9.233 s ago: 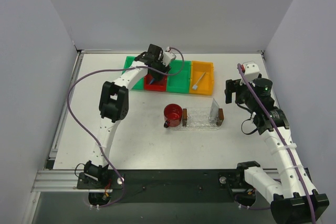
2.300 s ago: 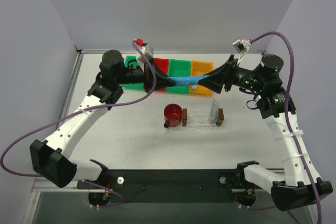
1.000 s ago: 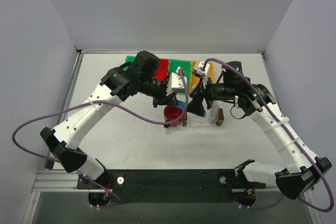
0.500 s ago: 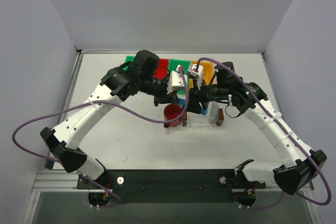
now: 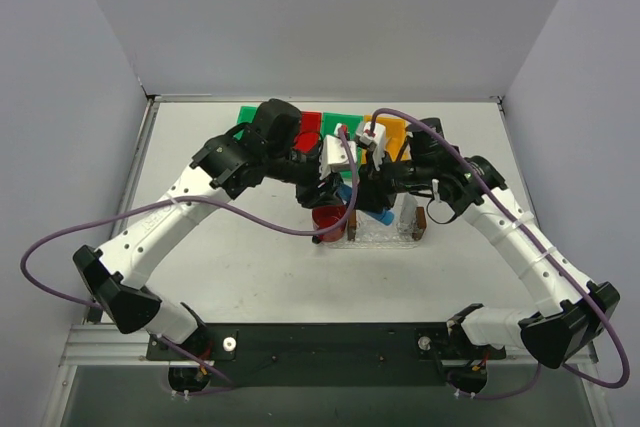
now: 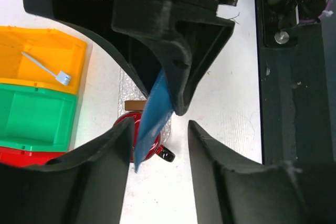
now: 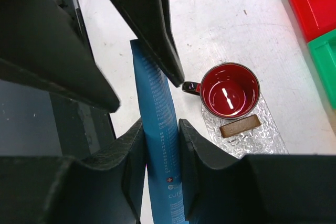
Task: Prepare toiletry sets of a toothbrush and toothpaste on the tray
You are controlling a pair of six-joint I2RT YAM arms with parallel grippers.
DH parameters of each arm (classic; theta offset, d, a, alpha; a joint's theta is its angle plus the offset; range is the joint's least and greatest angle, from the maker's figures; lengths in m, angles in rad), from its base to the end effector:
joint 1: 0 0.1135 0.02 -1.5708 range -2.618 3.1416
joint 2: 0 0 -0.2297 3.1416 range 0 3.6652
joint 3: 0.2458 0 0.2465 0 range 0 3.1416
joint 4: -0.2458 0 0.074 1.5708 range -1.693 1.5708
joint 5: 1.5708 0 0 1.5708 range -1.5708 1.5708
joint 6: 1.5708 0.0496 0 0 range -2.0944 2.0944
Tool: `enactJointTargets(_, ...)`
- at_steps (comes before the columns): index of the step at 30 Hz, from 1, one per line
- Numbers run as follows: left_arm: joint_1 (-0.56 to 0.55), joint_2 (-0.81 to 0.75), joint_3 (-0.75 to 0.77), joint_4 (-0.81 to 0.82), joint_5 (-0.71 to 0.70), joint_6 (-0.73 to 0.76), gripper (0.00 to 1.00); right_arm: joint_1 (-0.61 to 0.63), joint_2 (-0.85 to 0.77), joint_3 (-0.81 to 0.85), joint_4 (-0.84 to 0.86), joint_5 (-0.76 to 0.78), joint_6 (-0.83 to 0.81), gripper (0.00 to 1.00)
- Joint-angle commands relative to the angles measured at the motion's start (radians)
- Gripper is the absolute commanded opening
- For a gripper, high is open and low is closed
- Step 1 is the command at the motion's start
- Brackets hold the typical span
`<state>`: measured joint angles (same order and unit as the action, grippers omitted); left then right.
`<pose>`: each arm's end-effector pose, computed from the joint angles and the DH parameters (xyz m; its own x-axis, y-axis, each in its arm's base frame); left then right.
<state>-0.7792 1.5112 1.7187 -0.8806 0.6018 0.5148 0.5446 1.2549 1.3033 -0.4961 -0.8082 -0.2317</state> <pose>0.2063 -0.2433 0.3791 0.0542 0.5169 -0.8543 0.9967 0.0240 0.0778 0.2227 0.1768 0.3564 -0.1502 -0.2764 -0.9492 -0.9759 0.1949 0.0976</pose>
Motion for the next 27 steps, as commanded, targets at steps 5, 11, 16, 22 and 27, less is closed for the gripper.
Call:
enactJointTargets(5,0.053,-0.183,-0.129,0.314,0.021,-0.174,0.66,-0.025,-0.038,0.043,0.077,0.033,0.083,0.00)
enactJointTargets(11,0.218,-0.273,-0.260,0.563,0.139,-0.403,0.72,-0.058,-0.069,0.086,0.108,-0.003,0.140,0.00)
enactJointTargets(16,0.264,-0.286,-0.339,0.733,0.236,-0.593,0.73,-0.066,-0.091,0.131,0.114,-0.057,0.164,0.00)
enactJointTargets(22,0.273,-0.250,-0.418,1.032,0.366,-0.849,0.74,-0.066,-0.104,0.159,0.156,-0.117,0.206,0.00)
enactJointTargets(27,0.273,-0.241,-0.472,1.213,0.404,-0.970,0.74,-0.067,-0.100,0.166,0.169,-0.155,0.229,0.00)
